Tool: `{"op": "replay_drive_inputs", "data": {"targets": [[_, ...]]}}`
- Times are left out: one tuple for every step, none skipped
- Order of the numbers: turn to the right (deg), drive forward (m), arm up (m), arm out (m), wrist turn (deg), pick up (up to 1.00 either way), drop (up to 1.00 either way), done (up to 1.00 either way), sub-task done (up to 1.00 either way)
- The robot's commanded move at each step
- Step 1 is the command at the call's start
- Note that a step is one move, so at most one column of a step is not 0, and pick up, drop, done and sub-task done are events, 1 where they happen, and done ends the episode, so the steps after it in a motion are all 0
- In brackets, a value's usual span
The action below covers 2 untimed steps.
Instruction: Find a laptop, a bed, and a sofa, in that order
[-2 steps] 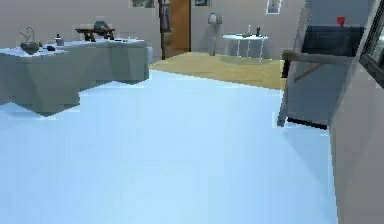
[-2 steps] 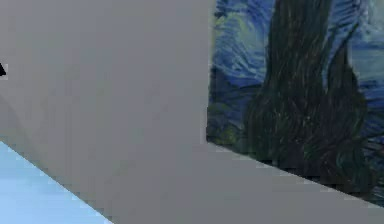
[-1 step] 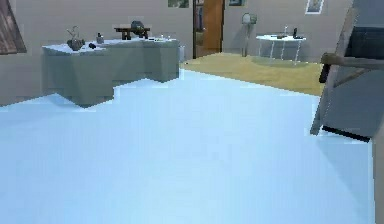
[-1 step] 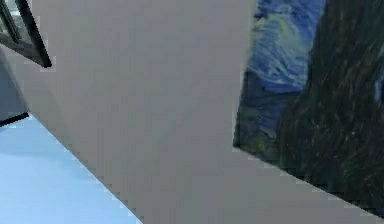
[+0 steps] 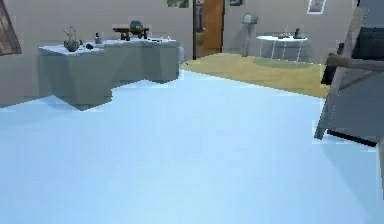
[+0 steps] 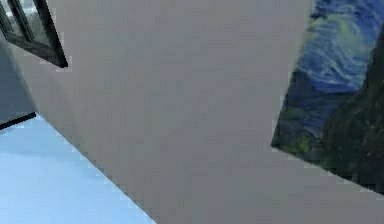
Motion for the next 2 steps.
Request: {"op": "replay_drive_inputs", "data": {"targets": [[18.0,0.0,0.0,0.0,0.0,0.0,0.0,0.0,0.0],[0.0,1.0,0.0,0.0,0.0,0.0,0.0,0.0,0.0]]}}
